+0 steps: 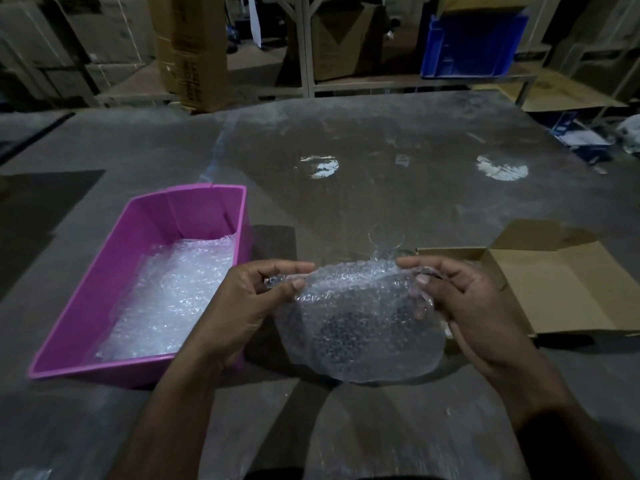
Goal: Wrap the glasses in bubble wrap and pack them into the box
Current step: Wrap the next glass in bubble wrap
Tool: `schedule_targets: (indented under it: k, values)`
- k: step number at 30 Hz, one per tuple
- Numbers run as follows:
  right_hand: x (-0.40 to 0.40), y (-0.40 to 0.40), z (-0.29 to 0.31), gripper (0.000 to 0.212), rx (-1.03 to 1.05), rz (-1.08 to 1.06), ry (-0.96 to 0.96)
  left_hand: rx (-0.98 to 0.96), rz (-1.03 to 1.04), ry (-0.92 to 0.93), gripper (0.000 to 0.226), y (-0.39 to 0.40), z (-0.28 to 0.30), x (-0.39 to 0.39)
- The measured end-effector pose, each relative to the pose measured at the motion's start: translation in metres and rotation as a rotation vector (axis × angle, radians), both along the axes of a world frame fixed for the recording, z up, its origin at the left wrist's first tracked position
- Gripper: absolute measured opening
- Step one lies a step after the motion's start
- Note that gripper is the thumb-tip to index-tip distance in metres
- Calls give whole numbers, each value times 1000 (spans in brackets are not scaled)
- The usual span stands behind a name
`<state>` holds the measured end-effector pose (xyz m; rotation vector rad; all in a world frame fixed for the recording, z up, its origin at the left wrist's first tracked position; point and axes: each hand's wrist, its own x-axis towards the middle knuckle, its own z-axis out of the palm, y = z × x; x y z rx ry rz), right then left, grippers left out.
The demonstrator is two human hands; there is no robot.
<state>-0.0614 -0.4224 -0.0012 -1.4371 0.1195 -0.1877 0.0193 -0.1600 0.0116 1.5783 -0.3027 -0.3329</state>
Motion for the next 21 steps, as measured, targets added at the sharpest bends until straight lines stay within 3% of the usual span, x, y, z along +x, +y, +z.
schedule_targets:
  k: [3,5,8,15,17,21]
  values:
    - [1,1,1,40,-29,-38,-22,7,3,-9,29,1,2,1]
    - [2,2,0,32,-56,-95,-29,16,28,-21,27,2,4,2]
    - [4,1,1,47,-39,-117,-5,75,26,-102,14,3,5,4]
    - [5,-1,-1,11,-17,-65,-61,87,-33,-174,28,3,5,0]
    - [4,-2,-2,13,-47,-24,-86,51,-22,-136,34,5,5,-1]
    - [2,-3,1,19,-78,22,-105,-79,-35,-69,24,6,8,-4]
